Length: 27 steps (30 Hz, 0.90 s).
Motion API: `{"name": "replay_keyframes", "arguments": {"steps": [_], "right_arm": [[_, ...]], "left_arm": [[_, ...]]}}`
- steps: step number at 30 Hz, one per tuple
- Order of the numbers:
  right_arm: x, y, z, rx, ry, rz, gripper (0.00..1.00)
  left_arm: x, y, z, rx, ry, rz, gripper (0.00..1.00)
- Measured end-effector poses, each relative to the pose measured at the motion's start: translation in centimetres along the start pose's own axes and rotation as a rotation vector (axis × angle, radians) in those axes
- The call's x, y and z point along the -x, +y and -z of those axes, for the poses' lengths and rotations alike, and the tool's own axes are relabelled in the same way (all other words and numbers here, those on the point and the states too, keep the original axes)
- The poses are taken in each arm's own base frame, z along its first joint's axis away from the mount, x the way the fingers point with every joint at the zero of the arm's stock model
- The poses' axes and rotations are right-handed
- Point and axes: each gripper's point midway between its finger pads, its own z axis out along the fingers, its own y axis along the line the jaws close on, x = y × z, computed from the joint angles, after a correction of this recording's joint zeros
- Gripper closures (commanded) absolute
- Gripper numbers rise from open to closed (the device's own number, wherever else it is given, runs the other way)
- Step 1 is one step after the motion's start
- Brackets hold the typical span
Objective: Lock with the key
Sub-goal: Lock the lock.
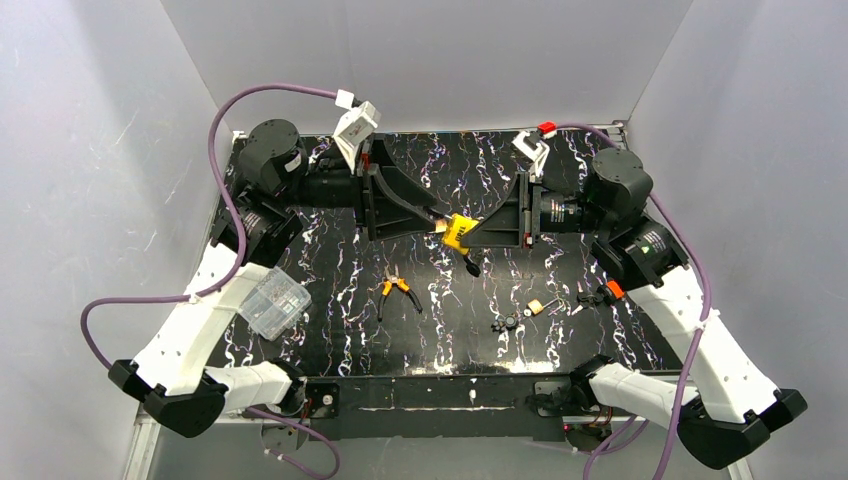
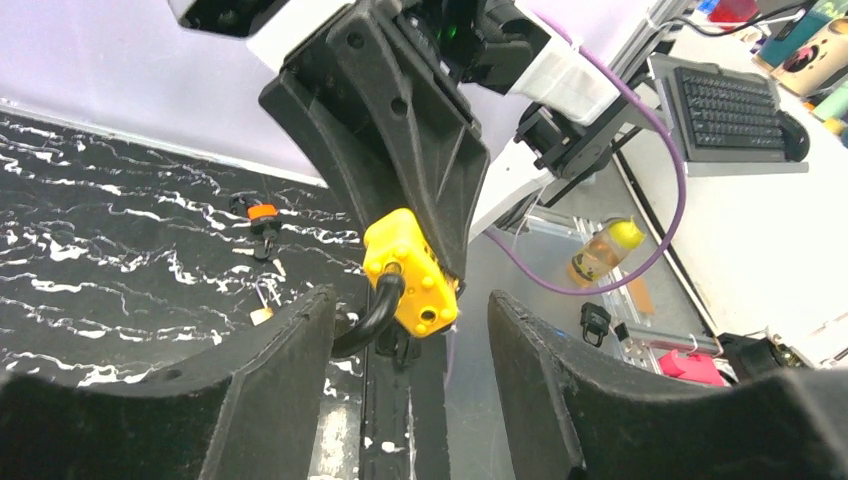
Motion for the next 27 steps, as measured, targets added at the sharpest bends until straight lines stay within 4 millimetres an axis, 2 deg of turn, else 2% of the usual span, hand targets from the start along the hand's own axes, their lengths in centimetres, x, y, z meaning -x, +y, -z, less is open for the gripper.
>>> {"name": "replay_keyframes", "arguments": {"steps": [4, 11, 20, 27], "right_arm": [[0.3, 0.4, 0.0, 0.007, -0.005, 0.011, 0.99], [0.7, 0.8, 0.1, 0.014, -0.02, 0.032, 0.99], [0.7, 0.7, 0.1, 0.013, -0.021, 0.05, 0.99], [0.7, 0.8, 0.2, 0.016, -0.019, 0.06, 0.99]], "left_arm": [[-0.5, 0.3, 0.0, 0.014, 0.016, 0.016, 0.43], [-1.1, 0.7, -0.1, 0.024, 0.036, 0.044, 0.52], [-0.8, 0.9, -0.1, 0.039, 0.028, 0.04, 0.58], [-0.8, 0.9, 0.0, 0.043, 0.026, 0.04, 0.68]]}}
